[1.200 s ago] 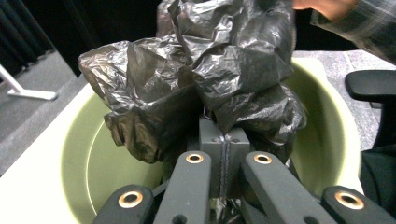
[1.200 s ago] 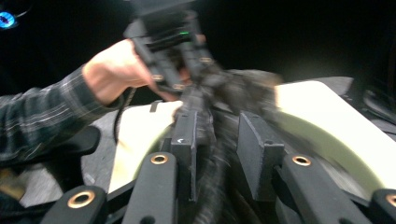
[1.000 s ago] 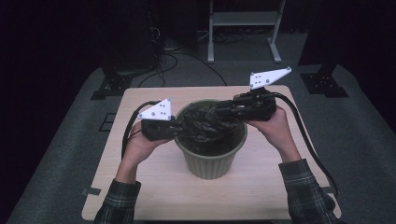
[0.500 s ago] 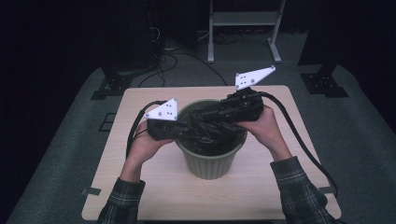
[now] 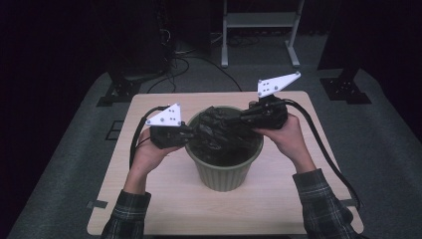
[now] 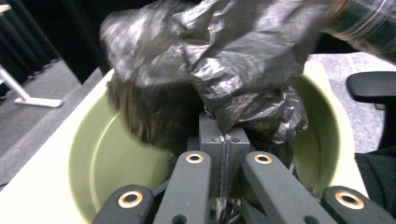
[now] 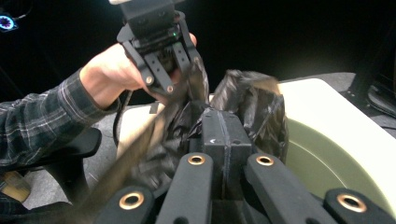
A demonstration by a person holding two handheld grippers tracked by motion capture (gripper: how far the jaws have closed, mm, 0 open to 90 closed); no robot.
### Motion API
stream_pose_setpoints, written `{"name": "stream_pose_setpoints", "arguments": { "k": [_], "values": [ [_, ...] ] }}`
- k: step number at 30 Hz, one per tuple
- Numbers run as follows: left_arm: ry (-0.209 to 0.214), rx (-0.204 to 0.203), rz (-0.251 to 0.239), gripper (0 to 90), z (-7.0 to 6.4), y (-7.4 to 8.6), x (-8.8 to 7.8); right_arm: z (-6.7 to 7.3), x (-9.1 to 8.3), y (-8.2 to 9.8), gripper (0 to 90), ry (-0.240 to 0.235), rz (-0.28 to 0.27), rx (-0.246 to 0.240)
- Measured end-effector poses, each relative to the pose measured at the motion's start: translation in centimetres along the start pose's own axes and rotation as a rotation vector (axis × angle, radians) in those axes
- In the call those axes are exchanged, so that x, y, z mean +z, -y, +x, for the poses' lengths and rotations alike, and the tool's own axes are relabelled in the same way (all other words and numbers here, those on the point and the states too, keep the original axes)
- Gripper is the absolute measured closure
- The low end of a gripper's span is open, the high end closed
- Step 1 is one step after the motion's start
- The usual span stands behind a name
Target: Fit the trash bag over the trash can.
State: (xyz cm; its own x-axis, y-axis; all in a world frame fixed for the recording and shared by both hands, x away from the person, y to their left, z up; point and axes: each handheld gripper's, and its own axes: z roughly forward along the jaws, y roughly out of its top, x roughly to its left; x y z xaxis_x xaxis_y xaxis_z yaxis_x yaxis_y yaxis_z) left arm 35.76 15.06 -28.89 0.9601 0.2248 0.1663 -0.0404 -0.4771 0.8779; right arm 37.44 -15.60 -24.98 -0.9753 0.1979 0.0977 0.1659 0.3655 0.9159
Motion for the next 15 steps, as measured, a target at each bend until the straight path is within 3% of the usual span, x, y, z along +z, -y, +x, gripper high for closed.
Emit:
{"name": "stream_pose_setpoints", "arguments": {
  "k": [15],
  "values": [
    [-0.129,-0.084,-0.018,89.7,1.7,3.1,-4.8,-1.5,-6.6,4.6,90.0,0.132,-0.021,0.085]
  ]
}}
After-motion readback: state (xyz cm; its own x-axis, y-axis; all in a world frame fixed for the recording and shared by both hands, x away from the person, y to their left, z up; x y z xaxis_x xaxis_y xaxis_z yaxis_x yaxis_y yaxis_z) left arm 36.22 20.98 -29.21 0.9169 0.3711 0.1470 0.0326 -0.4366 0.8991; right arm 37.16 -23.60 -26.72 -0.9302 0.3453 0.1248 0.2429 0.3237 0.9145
